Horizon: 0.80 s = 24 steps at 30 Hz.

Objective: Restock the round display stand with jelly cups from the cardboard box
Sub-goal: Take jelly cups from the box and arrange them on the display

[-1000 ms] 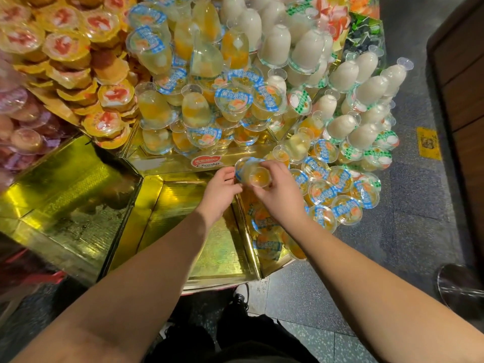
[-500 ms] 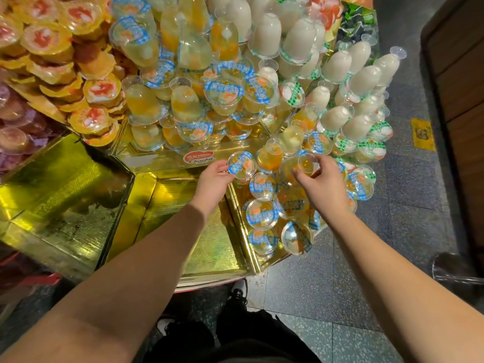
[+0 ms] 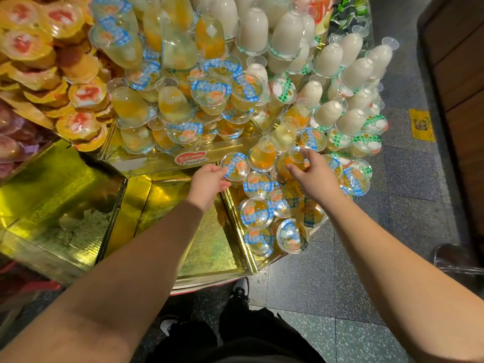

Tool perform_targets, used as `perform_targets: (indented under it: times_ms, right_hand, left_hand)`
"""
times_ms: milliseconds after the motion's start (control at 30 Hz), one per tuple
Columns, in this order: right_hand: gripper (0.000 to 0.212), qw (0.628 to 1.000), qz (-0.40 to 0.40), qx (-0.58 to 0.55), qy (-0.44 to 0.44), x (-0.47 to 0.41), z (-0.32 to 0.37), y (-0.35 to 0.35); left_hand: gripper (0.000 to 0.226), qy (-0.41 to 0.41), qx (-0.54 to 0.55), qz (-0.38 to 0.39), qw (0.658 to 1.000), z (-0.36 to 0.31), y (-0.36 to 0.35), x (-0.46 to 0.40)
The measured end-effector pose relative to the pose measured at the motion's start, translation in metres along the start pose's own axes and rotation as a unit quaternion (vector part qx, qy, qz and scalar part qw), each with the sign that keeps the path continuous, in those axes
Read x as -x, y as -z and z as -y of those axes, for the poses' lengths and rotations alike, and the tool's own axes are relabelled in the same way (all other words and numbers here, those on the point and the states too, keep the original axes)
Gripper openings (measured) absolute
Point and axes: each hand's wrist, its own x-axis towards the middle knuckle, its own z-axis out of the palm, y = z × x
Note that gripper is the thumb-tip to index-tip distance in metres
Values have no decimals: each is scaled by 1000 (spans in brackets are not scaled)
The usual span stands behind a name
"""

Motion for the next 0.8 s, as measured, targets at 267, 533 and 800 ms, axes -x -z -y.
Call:
perform_targets:
  times_ms: [267, 533, 800]
  right_hand:
    - [63, 1000, 8, 0, -7, -1, 0, 0]
    - [61, 1000, 7, -5, -11, 0, 0, 0]
    - [62, 999, 2, -26, -26, 1, 1, 1]
  left_hand:
    - [10, -33, -28, -28, 999, -3, -2, -9]
    - [18, -8, -78, -5, 997, -5, 2, -12]
    - [25, 15, -48, 4, 999, -3, 9, -11]
